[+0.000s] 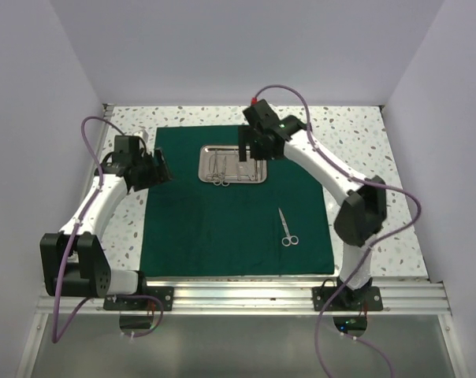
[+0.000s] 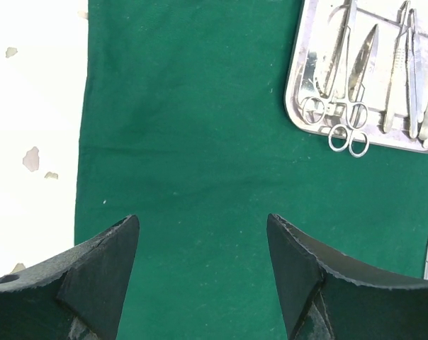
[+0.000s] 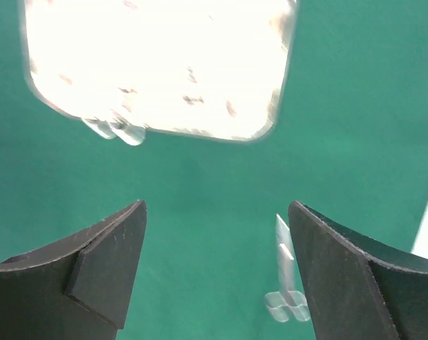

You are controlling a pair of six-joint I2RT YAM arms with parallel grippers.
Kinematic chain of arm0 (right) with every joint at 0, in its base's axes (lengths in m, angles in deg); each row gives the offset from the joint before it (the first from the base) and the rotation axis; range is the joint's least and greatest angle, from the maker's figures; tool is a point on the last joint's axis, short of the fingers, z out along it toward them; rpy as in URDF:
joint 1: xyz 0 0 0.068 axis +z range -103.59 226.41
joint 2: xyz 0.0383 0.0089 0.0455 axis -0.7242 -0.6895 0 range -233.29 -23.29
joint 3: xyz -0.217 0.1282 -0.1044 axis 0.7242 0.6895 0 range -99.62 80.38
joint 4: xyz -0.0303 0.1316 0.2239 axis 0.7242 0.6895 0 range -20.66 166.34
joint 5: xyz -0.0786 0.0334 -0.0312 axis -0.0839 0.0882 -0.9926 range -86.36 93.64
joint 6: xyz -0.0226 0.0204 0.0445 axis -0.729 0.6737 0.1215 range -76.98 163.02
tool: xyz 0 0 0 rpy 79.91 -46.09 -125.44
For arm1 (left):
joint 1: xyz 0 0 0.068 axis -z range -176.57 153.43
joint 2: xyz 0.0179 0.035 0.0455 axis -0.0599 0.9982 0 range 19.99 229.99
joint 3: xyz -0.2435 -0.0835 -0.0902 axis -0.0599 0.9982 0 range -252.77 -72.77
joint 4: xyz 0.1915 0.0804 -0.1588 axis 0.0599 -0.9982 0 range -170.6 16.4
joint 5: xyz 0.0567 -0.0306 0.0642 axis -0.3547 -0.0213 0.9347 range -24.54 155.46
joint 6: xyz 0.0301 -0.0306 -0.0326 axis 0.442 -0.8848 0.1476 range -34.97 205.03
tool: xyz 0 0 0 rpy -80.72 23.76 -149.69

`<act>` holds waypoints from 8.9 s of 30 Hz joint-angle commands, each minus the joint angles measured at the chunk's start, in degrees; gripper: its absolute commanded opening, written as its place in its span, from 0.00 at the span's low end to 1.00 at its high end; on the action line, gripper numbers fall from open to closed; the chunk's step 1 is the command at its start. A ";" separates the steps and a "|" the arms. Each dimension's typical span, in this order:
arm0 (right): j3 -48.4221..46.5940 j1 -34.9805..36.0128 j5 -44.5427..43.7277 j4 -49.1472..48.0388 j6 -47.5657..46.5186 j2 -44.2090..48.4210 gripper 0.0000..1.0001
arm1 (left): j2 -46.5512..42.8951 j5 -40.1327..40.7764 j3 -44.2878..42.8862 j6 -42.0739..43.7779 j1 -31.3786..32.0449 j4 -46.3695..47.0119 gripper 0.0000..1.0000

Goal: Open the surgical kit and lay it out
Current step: Pick up the medical item from the container, then place the medical item in the surgical kit, then pick up the medical item from the container, then place the medical item in the surgical kit, then pick up the medical item from the container.

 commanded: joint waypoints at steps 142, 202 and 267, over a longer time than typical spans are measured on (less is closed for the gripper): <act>26.74 -5.20 -6.16 3.10 -2.01 24.41 0.76 | 62.70 16.74 -60.67 0.79 20.02 -10.02 0.00; -4.31 0.16 25.76 -13.35 -7.28 -3.22 0.00 | 32.64 -1.04 -50.39 -3.87 16.59 -7.64 0.35; 32.36 0.16 0.88 7.84 -0.26 33.46 0.81 | 67.08 15.59 -74.11 -8.26 25.55 -6.68 0.43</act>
